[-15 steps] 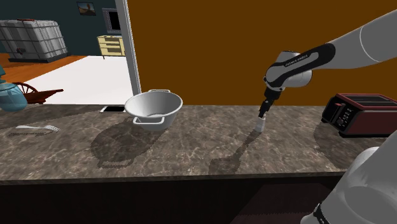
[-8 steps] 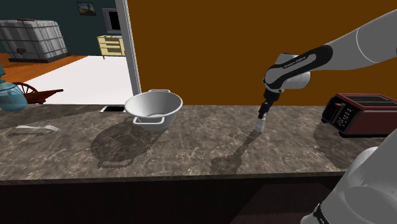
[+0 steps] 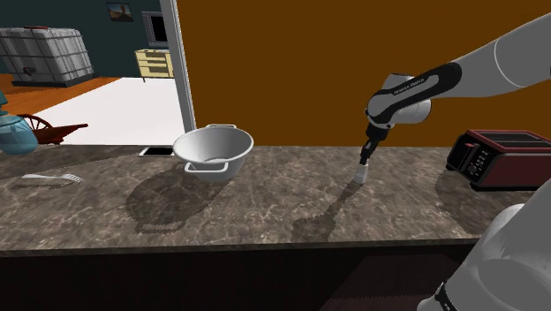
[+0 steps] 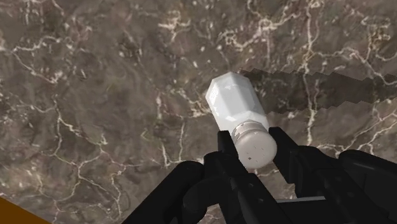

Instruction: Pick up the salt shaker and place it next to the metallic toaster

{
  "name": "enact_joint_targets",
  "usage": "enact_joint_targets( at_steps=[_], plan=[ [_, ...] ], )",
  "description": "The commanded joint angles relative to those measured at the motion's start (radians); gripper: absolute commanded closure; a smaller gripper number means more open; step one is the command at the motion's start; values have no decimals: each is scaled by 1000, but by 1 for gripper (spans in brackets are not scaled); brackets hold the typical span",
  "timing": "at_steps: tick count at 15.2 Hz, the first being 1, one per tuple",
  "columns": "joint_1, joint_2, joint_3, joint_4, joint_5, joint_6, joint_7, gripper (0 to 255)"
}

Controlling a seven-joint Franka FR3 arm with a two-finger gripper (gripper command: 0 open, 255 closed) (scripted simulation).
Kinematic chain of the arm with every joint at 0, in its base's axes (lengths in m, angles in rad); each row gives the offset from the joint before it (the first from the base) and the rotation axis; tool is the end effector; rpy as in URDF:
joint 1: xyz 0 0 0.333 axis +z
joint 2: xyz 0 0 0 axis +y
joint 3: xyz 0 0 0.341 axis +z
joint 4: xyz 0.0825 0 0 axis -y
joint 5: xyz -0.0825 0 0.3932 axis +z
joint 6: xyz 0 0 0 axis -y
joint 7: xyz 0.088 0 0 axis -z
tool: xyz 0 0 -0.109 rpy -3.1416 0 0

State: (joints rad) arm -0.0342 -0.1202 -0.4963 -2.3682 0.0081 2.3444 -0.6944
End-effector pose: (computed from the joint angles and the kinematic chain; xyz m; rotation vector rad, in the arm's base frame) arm 0.4288 -0.2535 0.3921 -3.1228 -0.2490 -0.1619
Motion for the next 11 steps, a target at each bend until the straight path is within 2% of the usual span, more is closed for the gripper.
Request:
enact_joint_targets(
  at_steps=[1, 3, 11],
  plan=[
    [0, 0, 0, 0, 0, 0, 0, 255],
    [0, 0, 0, 0, 0, 0, 0, 255],
    [-5, -62, 13, 56, -37, -112, 32, 255]
  ],
)
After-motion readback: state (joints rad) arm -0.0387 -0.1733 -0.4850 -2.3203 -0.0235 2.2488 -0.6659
